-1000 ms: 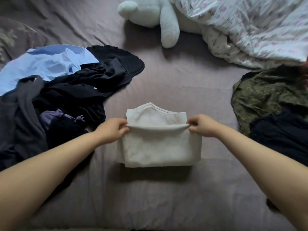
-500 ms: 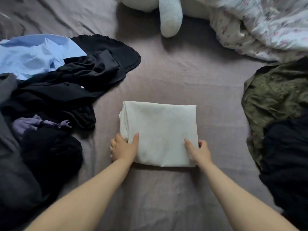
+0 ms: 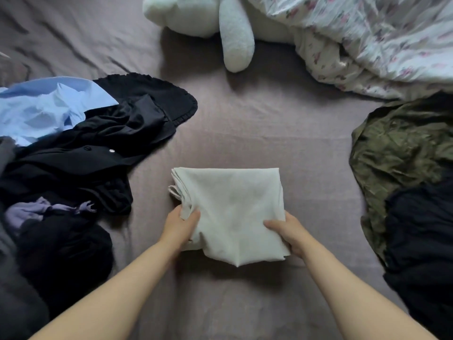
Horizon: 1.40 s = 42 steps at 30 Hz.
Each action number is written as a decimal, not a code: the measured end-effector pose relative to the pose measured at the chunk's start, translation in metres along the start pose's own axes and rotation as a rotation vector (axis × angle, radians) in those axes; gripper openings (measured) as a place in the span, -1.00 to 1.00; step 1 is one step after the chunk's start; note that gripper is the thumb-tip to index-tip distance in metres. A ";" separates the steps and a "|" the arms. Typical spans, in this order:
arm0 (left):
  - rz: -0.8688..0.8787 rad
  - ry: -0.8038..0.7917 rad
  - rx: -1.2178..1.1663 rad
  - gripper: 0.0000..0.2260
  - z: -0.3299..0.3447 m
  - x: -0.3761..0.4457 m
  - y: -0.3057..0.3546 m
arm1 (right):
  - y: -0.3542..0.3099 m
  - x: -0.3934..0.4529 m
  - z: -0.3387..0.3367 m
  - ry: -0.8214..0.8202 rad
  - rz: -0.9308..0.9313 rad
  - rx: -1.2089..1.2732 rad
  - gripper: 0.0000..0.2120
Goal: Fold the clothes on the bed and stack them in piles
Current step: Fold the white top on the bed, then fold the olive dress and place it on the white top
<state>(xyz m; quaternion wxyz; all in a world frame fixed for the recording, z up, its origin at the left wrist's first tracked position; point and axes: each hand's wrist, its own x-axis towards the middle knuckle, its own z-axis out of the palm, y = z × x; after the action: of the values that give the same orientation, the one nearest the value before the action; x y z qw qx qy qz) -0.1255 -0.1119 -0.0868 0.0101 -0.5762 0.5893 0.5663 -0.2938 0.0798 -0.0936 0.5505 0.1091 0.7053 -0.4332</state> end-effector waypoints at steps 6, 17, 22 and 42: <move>0.318 -0.009 0.003 -0.89 0.022 0.021 0.111 | -0.094 -0.002 -0.018 0.117 -0.330 -0.082 -0.76; 0.066 -0.091 -0.097 -0.47 0.064 0.097 0.106 | -0.116 0.054 -0.081 0.345 -0.289 -0.217 -0.46; 0.155 0.132 0.075 -0.54 0.082 0.105 0.065 | -0.067 0.067 -0.098 0.346 -0.325 -0.276 -0.40; 0.647 -0.121 1.395 -0.44 0.168 0.036 0.064 | -0.003 0.016 -0.190 0.725 -0.133 -0.727 -0.54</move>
<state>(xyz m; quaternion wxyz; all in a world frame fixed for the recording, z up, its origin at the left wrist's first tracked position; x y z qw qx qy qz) -0.2894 -0.0411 -0.1286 0.2370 -0.2034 0.9475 0.0688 -0.4308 0.2115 -0.1026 0.2446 0.0088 0.9610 -0.1286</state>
